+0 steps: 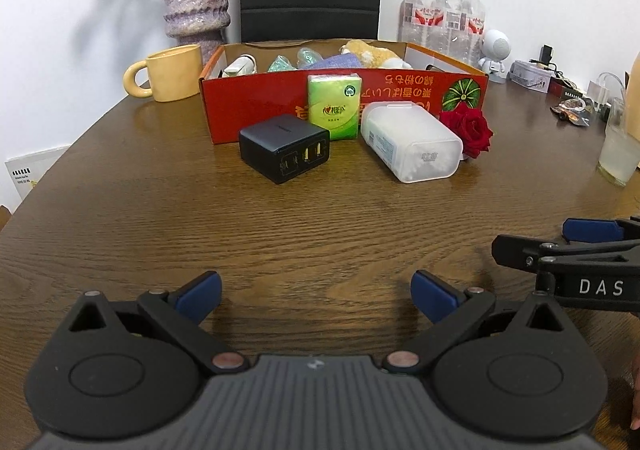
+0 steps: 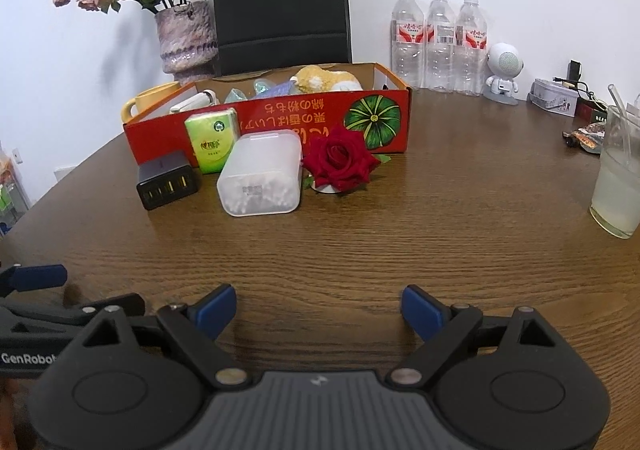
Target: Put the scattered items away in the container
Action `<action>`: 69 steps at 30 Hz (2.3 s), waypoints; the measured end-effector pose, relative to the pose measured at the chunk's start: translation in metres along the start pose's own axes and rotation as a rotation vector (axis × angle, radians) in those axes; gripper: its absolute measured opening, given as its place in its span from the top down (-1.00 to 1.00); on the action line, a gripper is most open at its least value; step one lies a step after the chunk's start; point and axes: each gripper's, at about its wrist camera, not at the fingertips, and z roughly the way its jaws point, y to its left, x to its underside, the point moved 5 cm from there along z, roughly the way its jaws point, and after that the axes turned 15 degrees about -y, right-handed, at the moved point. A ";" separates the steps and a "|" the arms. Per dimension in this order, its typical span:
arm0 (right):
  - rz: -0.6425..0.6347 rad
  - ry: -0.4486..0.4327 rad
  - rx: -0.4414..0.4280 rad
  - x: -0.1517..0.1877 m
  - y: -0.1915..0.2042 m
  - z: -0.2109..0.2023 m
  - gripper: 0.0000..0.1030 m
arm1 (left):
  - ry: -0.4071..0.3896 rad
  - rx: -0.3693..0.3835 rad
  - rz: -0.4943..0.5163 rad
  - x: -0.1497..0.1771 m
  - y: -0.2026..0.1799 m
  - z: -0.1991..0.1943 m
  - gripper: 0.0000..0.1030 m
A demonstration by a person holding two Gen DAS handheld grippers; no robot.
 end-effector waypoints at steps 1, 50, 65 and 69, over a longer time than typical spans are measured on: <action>-0.006 0.000 0.002 0.001 0.001 0.000 -0.76 | 0.003 0.000 0.001 0.001 0.000 0.001 -1.00; -0.059 0.025 0.034 0.005 -0.005 0.003 -1.00 | -0.005 0.005 0.011 0.004 -0.004 0.002 -1.00; -0.060 0.029 0.021 0.000 -0.007 0.013 -1.00 | -0.009 0.031 -0.023 -0.008 -0.001 0.013 -1.00; -0.047 0.066 -0.029 -0.013 -0.002 0.028 -0.81 | -0.069 0.051 -0.019 -0.040 0.013 0.034 -1.00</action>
